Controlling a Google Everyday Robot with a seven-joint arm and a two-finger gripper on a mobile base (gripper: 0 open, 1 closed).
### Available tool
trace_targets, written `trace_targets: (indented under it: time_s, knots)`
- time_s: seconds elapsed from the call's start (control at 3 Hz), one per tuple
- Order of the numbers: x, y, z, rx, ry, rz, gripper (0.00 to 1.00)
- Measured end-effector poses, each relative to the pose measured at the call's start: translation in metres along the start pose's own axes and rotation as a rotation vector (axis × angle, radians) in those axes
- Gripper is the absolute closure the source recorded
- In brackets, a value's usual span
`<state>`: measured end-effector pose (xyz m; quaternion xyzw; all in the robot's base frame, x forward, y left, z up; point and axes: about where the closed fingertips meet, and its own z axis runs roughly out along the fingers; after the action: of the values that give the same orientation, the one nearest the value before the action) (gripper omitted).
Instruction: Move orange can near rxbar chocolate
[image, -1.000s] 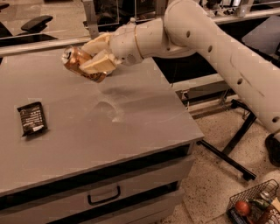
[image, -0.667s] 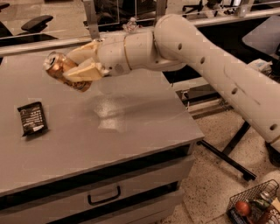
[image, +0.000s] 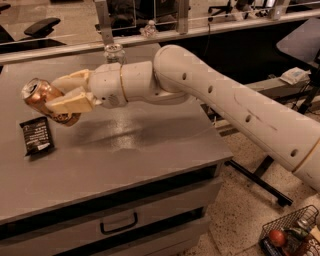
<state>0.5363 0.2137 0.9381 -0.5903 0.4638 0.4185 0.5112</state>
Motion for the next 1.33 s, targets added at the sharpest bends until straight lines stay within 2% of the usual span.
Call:
trace_targets:
  time_s: [0.33, 0.67, 1.0, 1.33]
  knots:
    - [0.011, 0.012, 0.013, 0.007, -0.043, 0.069, 1.00]
    - [0.015, 0.014, 0.016, 0.052, -0.094, 0.121, 1.00]
    - [0.019, 0.013, 0.013, 0.095, -0.127, 0.175, 0.83]
    - [0.021, 0.013, 0.011, 0.089, -0.107, 0.199, 0.61]
